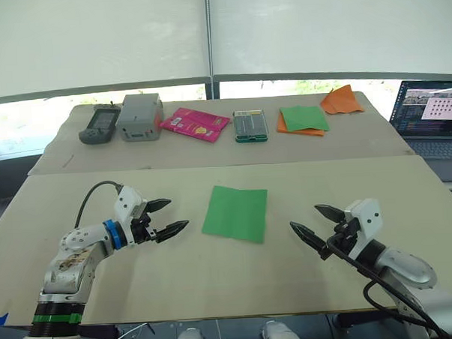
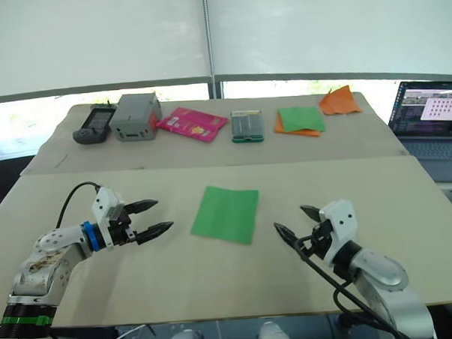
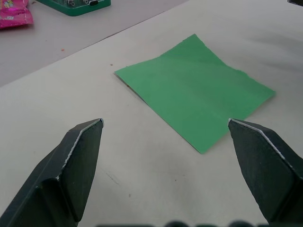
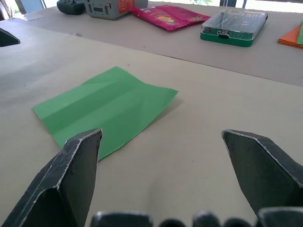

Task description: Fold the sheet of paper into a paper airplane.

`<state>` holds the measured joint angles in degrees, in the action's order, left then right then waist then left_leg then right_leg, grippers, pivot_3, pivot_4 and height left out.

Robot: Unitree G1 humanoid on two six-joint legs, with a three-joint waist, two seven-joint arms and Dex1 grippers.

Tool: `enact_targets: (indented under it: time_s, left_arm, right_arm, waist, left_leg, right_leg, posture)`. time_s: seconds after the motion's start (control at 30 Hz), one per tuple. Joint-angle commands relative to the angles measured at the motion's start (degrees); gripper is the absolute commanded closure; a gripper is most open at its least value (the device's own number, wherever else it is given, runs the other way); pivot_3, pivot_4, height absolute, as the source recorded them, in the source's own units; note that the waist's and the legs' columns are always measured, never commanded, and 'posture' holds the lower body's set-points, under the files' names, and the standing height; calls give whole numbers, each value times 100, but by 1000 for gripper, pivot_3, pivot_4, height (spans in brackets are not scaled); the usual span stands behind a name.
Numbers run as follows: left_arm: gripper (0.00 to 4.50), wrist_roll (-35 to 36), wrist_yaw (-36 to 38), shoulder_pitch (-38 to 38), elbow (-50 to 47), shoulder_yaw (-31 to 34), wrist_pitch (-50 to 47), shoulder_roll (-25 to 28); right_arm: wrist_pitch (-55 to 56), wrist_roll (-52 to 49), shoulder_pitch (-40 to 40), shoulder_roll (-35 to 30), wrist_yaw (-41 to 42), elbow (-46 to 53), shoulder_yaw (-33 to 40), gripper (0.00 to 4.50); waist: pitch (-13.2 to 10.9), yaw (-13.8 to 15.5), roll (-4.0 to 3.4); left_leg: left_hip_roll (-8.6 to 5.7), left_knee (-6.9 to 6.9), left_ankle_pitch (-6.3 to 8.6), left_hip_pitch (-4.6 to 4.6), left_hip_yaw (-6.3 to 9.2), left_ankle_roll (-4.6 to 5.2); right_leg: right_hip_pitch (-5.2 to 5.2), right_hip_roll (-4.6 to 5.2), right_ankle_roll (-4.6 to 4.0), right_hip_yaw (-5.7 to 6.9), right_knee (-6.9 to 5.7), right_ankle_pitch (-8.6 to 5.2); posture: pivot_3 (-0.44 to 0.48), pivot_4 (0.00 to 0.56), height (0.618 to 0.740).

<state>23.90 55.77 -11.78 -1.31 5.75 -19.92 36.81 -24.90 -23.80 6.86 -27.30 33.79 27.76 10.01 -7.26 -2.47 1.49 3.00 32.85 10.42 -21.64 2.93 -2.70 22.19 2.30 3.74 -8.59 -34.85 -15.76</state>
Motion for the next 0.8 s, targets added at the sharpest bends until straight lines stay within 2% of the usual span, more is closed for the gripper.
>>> enact_targets:
  time_s: [0.03,0.4,0.67,0.8]
  left_arm:
    - [18,13,10,-29,-163,0,53,16]
    - [18,-247,-48,-402,44,-373,164,-188]
    - [18,-863,186,-1652,1224,-1278,722,-921]
    - [1177,-1149,513,-2077,2068,-1608,1270,-1164]
  right_arm:
    - [149,-28,-74,39,-51,142,4,0]
    - [65,29,-134,48,-242,155,-91,0]
    - [27,75,-190,89,-374,130,-232,0]
    - [18,123,-260,133,-477,149,-366,0]
  waist:
    - [0,0,0]
    - [1,6,0]
    - [9,19,-2]
    - [22,-5,-22]
  left_leg:
    - [0,0,0,0,0,0]
    - [-2,1,0,-1,1,0]
    - [-12,17,-1,-22,7,1]
    - [-13,16,-2,-30,9,2]
  right_leg:
    - [0,0,0,0,0,0]
    - [-5,0,1,0,-1,0]
    - [-20,0,8,-1,-2,2]
    - [-12,-1,55,-1,-7,28]
  posture:
    - [0,150,740]
    - [0,150,740]
    - [0,150,740]
    - [0,150,740]
